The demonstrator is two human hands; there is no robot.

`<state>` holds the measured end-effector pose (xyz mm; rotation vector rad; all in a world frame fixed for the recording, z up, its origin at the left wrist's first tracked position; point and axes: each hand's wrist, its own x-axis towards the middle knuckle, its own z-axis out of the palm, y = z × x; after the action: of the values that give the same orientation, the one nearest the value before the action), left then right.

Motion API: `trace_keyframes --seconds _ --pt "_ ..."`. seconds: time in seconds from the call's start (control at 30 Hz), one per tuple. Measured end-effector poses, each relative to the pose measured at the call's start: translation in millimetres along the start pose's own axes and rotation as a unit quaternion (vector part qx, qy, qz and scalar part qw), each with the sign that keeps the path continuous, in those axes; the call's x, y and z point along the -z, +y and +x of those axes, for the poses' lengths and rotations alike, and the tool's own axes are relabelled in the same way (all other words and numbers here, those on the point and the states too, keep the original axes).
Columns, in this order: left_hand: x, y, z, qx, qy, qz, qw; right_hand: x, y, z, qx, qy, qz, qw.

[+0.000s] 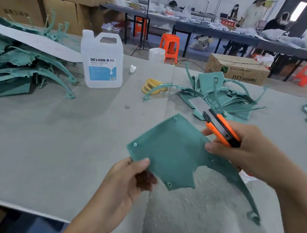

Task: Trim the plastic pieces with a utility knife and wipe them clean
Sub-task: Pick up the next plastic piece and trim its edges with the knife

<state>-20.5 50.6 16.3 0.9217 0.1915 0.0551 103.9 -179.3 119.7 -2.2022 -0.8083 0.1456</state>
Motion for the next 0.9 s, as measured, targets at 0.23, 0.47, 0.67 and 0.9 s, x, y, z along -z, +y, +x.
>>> trace_keyframes --seconds 0.23,0.47,0.67,0.9 --pt "7.2 -49.0 21.6 0.124 0.125 -0.018 0.984 -45.3 22.3 27.4 -0.089 -0.063 -0.307 0.945" --pt "1.8 -51.7 28.7 0.131 0.153 -0.019 0.979 -95.3 -4.9 29.1 0.000 -0.113 -0.356 0.928" --pt "-0.3 -50.2 21.9 0.123 0.148 -0.009 0.981 -111.9 -17.4 39.8 0.039 -0.168 -0.419 0.891" --pt "1.4 -50.5 20.3 0.121 0.145 -0.010 0.982 -114.0 -21.1 42.8 0.040 -0.197 -0.431 0.880"
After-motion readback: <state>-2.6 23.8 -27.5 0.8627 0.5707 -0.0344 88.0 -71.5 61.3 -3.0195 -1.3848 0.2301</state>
